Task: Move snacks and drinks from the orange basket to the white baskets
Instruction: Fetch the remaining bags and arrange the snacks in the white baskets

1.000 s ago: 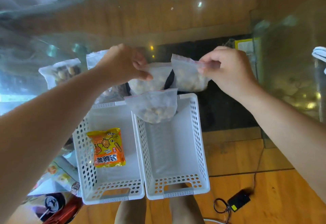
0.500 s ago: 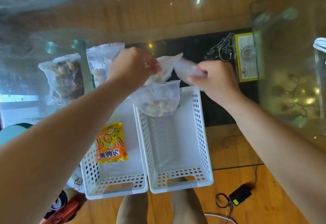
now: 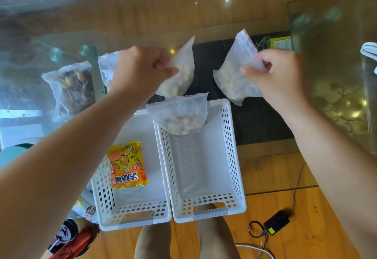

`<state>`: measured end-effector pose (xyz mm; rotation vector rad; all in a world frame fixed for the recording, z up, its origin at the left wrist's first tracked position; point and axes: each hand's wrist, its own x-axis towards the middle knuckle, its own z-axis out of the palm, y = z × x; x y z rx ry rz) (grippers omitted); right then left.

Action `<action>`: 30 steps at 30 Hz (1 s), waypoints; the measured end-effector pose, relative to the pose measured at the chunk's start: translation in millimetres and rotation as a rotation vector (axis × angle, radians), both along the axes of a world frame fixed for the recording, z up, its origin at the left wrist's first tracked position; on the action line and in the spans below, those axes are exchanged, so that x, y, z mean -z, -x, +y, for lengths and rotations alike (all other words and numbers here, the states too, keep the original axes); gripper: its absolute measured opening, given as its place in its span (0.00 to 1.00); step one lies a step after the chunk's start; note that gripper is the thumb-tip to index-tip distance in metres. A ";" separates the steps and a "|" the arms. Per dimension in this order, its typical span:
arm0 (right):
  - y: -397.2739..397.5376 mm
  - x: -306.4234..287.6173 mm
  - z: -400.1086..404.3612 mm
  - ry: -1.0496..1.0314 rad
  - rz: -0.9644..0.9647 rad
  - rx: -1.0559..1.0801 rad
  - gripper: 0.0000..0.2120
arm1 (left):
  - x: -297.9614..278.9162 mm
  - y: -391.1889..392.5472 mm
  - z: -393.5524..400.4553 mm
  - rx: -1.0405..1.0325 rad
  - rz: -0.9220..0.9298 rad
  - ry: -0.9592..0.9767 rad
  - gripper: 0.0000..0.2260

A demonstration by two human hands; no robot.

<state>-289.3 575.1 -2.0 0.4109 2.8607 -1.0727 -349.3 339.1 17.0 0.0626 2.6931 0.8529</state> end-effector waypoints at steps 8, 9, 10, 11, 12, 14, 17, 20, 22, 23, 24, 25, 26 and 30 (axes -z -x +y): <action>-3.9 -2.1 -1.9 -0.054 0.012 0.052 0.14 | 9.4 -1.6 1.8 -0.012 -0.025 0.085 0.14; -5.1 -4.0 -2.1 -0.055 0.012 0.039 0.13 | 9.4 -2.7 1.3 -0.004 -0.010 0.076 0.13; -5.9 -3.9 -3.0 -0.060 -0.012 0.018 0.11 | 10.4 -3.5 0.6 -0.001 -0.006 0.070 0.12; -5.8 -2.4 -3.8 -0.068 -0.055 0.001 0.11 | 11.6 -4.3 -0.2 -0.007 -0.019 0.064 0.11; -5.1 -0.1 -4.3 -0.083 -0.109 -0.003 0.12 | 13.4 -4.8 -0.8 -0.018 -0.037 0.063 0.13; -2.9 2.4 -5.6 -0.134 -0.176 0.028 0.19 | 17.2 -4.3 -2.2 -0.016 -0.056 0.065 0.11; -3.4 0.8 -5.4 -0.169 -0.100 0.080 0.21 | 16.0 -6.1 -3.4 0.008 -0.013 0.041 0.15; -11.0 -3.1 -7.9 -0.207 -0.008 0.092 0.16 | 17.1 -10.2 -5.0 -0.012 0.008 0.015 0.16; -14.3 0.2 -7.5 -0.221 -0.050 0.081 0.13 | 19.9 -11.0 -6.3 -0.030 -0.039 0.039 0.12; -14.8 3.3 -6.4 -0.221 -0.098 0.083 0.15 | 20.5 -10.8 -7.0 -0.024 -0.067 0.072 0.12; -15.8 5.4 -6.0 -0.220 -0.154 0.090 0.18 | 20.7 -10.7 -7.8 -0.011 -0.075 0.103 0.13; -16.8 7.2 -5.1 -0.209 -0.195 0.101 0.21 | 19.4 -10.4 -8.2 -0.002 -0.064 0.124 0.15; -19.2 8.1 -4.9 -0.191 -0.200 0.114 0.21 | 15.9 -10.7 -8.4 0.004 -0.034 0.140 0.15; -34.4 -6.4 -5.9 -0.165 -0.005 0.192 0.10 | -16.1 -18.1 -12.1 0.050 0.174 0.139 0.15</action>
